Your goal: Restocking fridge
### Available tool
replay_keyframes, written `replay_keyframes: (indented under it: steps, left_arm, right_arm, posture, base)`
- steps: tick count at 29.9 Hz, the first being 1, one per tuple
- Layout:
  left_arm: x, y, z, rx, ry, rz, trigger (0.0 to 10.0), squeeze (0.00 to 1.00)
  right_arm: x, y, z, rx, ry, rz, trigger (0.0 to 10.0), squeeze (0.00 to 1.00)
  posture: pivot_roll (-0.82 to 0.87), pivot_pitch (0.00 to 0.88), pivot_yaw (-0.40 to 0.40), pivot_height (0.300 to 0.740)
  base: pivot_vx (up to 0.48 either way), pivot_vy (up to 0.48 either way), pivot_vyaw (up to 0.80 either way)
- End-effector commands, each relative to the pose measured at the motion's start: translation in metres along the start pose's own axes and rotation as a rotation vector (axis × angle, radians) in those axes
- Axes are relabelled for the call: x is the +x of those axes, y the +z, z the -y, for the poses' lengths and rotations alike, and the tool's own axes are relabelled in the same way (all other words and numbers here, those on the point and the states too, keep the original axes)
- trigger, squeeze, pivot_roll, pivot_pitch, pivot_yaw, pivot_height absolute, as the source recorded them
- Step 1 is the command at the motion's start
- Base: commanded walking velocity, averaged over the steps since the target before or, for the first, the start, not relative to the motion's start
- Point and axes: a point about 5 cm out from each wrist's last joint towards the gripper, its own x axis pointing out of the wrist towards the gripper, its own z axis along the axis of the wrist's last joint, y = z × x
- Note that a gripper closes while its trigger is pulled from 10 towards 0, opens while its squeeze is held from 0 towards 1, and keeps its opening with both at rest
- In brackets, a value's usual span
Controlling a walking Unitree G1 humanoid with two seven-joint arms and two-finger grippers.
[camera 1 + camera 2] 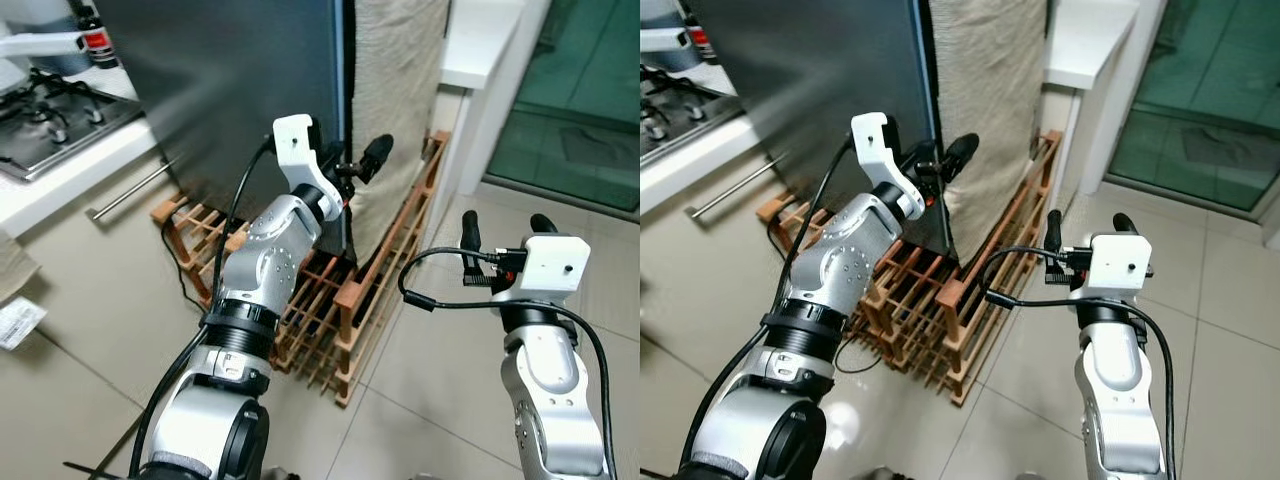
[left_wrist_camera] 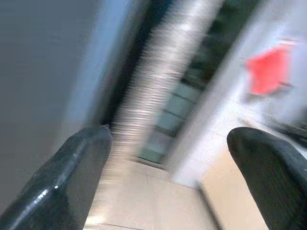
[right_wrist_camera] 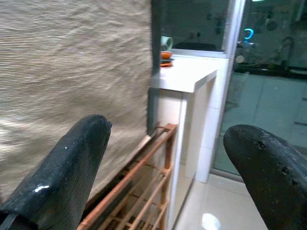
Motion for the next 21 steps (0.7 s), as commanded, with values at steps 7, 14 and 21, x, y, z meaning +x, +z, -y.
replay_keyframes:
  steps: [7,14,21]
  left_arm:
    - [0.025,-0.01,0.067,-0.147,-0.25,0.016,10.0,0.0]
    - [-0.009,0.015,0.019,0.066,-0.013,0.095,10.0,0.0]
    - [-0.054,0.032,-0.014,0.235,0.252,0.193,10.0,0.0]
  right_arm:
    - [0.003,0.0,-0.001,-0.003,-0.008,0.009,10.0,0.0]
    - [0.001,0.006,-0.001,0.026,-0.031,0.036,10.0,0.0]
    - [-0.005,0.005,0.001,0.079,-0.094,0.038,10.0,0.0]
  posture:
    - [-0.23,0.0,0.106,0.736]
    - [-0.22,0.0,0.109,0.736]
    - [-0.18,0.0,0.088,0.736]
  base:
    - [0.0,0.0,0.0]
    - [0.0,0.0,0.0]
    - [0.0,0.0,0.0]
